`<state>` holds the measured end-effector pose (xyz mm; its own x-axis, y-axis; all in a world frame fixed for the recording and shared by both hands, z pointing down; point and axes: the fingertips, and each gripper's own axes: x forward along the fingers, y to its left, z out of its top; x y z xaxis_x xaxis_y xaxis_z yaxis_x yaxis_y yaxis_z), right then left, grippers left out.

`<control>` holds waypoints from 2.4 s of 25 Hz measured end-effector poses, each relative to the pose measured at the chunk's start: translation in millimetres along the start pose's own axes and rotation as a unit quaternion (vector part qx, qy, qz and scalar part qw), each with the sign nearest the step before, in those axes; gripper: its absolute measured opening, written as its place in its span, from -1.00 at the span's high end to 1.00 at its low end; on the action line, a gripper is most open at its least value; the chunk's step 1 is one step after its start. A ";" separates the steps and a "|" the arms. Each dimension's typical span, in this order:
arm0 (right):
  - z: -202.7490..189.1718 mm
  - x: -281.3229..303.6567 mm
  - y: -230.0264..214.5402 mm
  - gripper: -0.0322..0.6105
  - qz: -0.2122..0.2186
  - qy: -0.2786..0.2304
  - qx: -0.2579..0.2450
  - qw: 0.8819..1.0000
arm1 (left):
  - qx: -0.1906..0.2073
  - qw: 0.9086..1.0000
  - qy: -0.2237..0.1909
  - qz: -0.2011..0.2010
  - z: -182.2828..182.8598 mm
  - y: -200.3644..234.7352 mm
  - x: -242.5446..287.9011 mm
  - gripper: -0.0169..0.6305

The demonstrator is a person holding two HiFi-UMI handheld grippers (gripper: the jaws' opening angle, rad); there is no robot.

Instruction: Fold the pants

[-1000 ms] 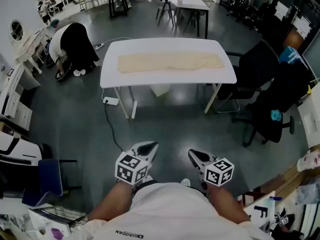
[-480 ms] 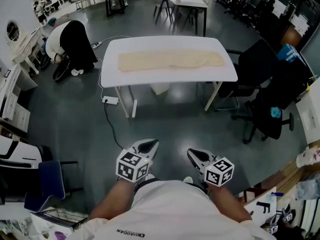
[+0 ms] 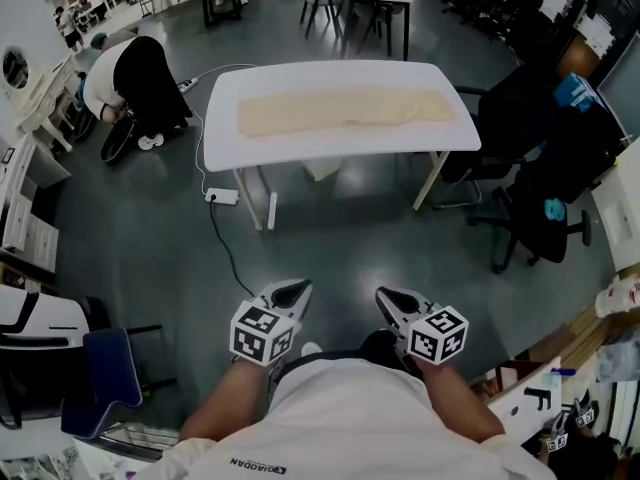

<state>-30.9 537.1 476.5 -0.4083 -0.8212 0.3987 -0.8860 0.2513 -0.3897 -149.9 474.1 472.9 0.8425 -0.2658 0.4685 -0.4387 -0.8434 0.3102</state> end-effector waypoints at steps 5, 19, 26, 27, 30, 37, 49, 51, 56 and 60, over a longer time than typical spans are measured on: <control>3.1 6.6 -18.7 0.85 -0.007 0.002 0.009 1.000 | -0.014 1.000 -0.004 -0.005 6.3 6.3 17.3 0.86; 87.3 88.4 -148.0 0.85 0.008 -0.032 0.042 0.999 | -0.034 0.998 0.034 0.032 69.8 61.6 124.3 0.86; 136.2 108.4 -218.1 0.85 0.023 -0.031 0.020 0.999 | -0.012 0.997 0.038 0.059 138.8 94.5 190.9 0.86; 142.1 107.8 -228.0 0.85 0.022 -0.032 0.020 0.999 | -0.016 0.997 0.038 0.062 146.0 97.5 198.8 0.86; 158.8 107.0 -249.9 0.85 0.025 -0.039 0.026 0.999 | -0.024 0.997 0.025 0.069 168.2 99.8 221.5 0.86; 183.2 115.6 -280.3 0.85 0.051 -0.046 0.007 0.998 | -0.012 0.996 -0.010 0.083 203.4 91.6 263.6 0.86; 199.2 171.1 -306.8 0.85 0.043 -0.026 0.013 0.999 | -0.037 0.997 0.001 0.075 218.0 148.8 296.2 0.86; 210.0 185.6 -310.2 0.85 0.034 -0.030 0.009 0.999 | -0.031 0.997 -0.003 0.067 230.1 166.6 304.1 0.86; 249.4 233.3 -322.2 0.85 0.007 -0.035 0.001 0.999 | -0.011 0.999 -0.017 0.039 276.6 219.5 323.4 0.86; 277.5 275.0 -332.5 0.85 -0.017 -0.033 0.000 0.999 | 0.002 1.000 -0.023 0.017 307.2 264.7 335.7 0.86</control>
<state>212.4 85.5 485.4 -0.3617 -0.8616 0.3560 -0.8993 0.2216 -0.3771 112.9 18.2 458.2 0.8411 -0.3148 0.4398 -0.4651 -0.8360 0.2912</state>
